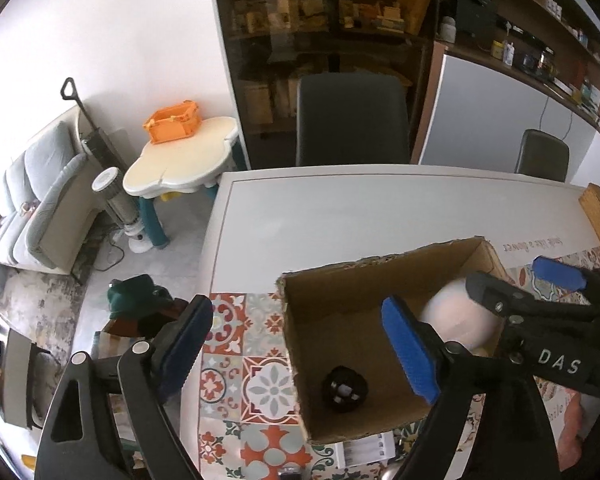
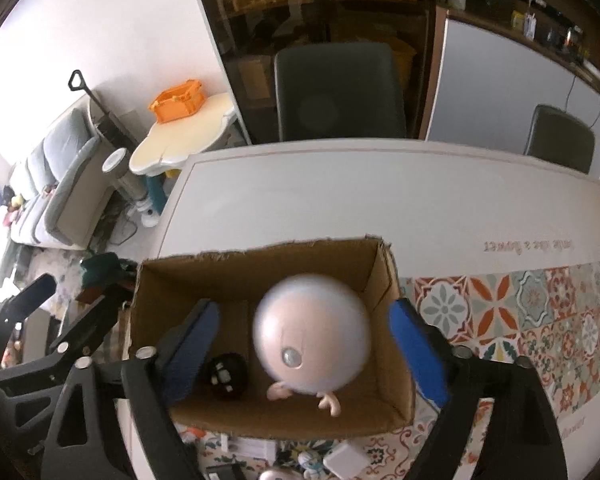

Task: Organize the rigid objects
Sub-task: 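Lower the night light into the box and open the right tool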

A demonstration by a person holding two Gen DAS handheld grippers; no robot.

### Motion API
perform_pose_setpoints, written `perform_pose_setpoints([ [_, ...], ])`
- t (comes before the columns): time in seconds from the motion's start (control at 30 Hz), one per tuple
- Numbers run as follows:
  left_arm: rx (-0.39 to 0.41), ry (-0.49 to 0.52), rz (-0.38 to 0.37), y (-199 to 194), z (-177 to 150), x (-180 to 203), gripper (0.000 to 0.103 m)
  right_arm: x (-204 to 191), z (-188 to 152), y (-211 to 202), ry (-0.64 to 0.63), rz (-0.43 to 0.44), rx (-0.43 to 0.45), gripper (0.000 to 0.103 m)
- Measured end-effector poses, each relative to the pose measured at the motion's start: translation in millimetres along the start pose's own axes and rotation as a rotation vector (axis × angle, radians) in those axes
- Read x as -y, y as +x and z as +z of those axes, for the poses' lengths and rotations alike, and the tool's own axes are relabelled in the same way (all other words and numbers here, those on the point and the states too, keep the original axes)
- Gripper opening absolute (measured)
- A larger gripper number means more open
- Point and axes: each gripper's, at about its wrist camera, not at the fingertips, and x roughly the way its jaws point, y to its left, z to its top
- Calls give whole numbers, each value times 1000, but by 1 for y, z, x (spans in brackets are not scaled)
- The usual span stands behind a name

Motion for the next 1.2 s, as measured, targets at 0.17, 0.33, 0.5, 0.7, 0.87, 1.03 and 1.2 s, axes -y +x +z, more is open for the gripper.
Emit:
perform_pose_setpoints([
  [0.17, -1, -5, 0, -6, -9, -4, 87, -3, -7, -13, -15, -27, 30, 89],
  [0.33, 10, -5, -10, -17, -18, -6, 87, -3, -23, -34, -12, -37, 74, 89],
  [0.5, 43, -3, -4, -35, -30, -6, 87, -4, -38, -55, -11, -38, 118, 89],
  [0.7, 47, -3, -17, -50, -41, -11, 89, -7, -49, -70, -11, -38, 147, 89],
  [0.87, 53, -19, -26, -62, -51, -15, 89, -13, -61, -79, -21, -35, 167, 89],
  [1.03, 51, -37, -21, -70, -66, -21, 89, -20, -75, -82, -31, -27, 169, 89],
  [1.2, 21, -61, -32, -72, -87, -26, 89, -26, -92, -88, -42, -23, 180, 89],
])
